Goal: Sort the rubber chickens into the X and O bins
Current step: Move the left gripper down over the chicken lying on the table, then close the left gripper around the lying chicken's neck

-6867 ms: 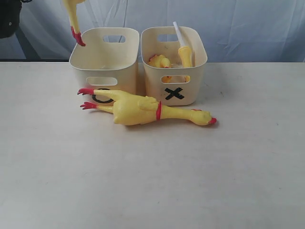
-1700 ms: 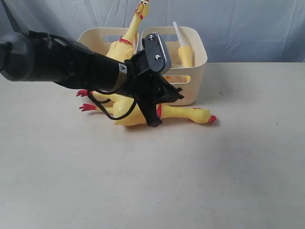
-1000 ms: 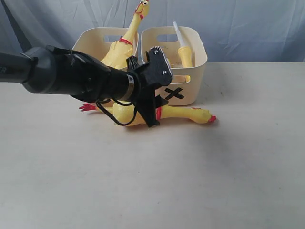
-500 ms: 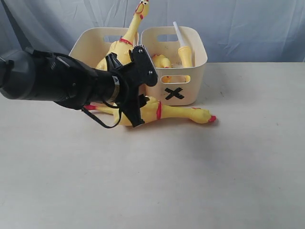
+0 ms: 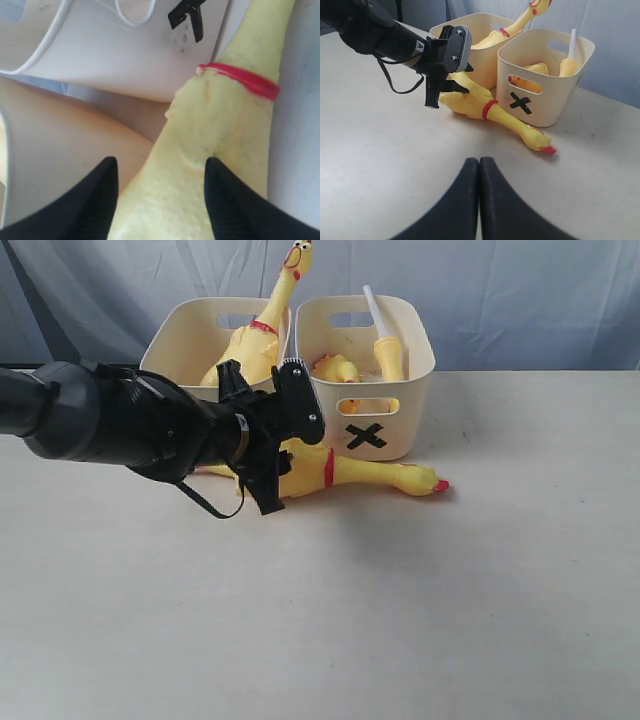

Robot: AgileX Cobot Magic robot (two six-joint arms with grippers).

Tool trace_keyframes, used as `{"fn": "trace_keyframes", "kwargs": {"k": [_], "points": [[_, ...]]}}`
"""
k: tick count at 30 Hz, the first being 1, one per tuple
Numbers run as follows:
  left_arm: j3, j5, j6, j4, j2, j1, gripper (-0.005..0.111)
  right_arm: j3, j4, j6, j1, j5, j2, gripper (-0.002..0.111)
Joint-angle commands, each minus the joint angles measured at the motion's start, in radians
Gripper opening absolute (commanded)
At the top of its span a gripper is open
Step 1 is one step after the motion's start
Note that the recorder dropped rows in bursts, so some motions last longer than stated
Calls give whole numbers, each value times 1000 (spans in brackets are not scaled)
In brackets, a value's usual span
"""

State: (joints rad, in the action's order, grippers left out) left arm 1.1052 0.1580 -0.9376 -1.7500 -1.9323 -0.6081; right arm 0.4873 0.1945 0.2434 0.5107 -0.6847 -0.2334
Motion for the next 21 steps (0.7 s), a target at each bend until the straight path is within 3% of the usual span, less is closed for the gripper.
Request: {"fn": "trace_keyframes", "kwargs": {"k": [1, 9, 21], "points": [[6, -53, -1, 6, 1, 0, 50, -4, 4, -1, -2, 7, 6, 0], [6, -227, -7, 115, 1, 0, 50, -4, 4, -1, -2, 7, 6, 0], [6, -158, -4, 115, -24, 0, 50, -4, 14, -1, -2, 9, 6, 0]]}}
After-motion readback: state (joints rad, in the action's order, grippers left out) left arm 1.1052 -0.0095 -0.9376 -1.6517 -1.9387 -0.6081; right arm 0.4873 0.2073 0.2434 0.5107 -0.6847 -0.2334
